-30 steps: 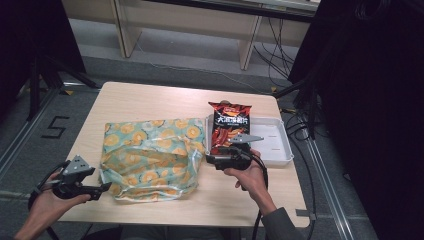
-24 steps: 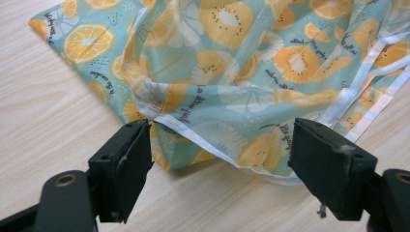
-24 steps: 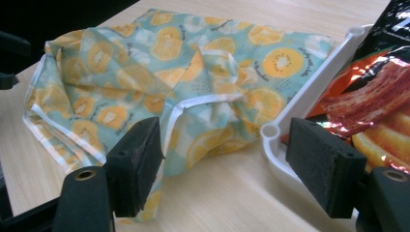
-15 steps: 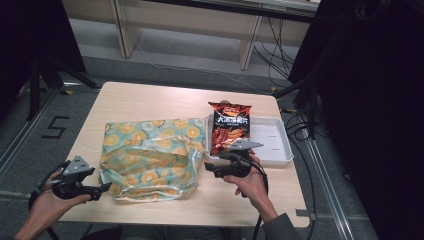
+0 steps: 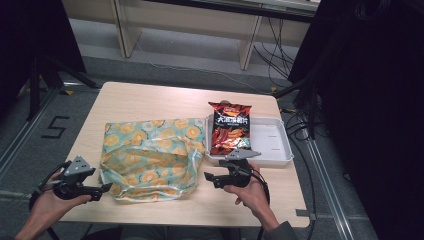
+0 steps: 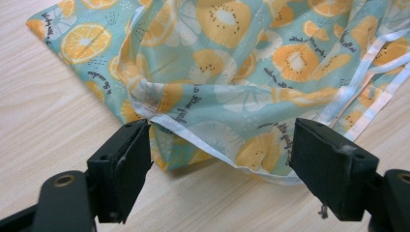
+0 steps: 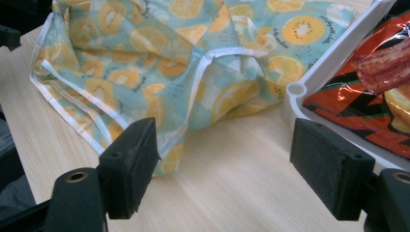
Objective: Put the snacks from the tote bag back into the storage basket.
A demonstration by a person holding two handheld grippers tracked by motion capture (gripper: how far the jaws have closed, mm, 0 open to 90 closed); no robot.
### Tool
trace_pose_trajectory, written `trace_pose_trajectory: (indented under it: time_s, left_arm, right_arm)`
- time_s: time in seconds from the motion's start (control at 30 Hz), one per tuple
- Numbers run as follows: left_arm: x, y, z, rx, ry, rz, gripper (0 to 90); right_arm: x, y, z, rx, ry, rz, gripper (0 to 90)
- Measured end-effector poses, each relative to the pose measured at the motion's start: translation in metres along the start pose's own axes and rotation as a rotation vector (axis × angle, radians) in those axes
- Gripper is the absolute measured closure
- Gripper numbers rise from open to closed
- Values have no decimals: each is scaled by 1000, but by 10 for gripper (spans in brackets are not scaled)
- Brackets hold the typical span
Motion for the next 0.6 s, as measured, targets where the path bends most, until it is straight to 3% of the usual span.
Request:
trace_pose_trajectory:
  time_s: [0.03, 0.13, 0.3, 0.5, 0.6]
  left_arm:
    - [0, -1, 0, -4, 2, -14, 217]
    - [0, 0, 0, -3, 1, -1, 217]
    - [0, -1, 1, -2, -3, 0, 218]
    - [0, -1, 1, -6, -12, -12, 218]
    - [0, -1, 1, -2, -3, 1, 218]
  right_arm:
    - [2, 2, -2, 15, 14, 22, 254]
    - [5, 6, -2, 7, 18, 36, 251]
    - [8, 6, -4, 24, 20, 0, 243]
    - [10, 4, -4, 27, 32, 17, 240]
    - [10, 4, -4, 31, 36, 24, 240]
Point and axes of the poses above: each handheld gripper's, and its own axes: z roughly forward along the jaws, x roughly out of its underside, y roughly to its left, the point moved 4 cm from there along z, roughly forward along the jaws, and after that the axes turned 1 degree about z, right-handed, at the moved point
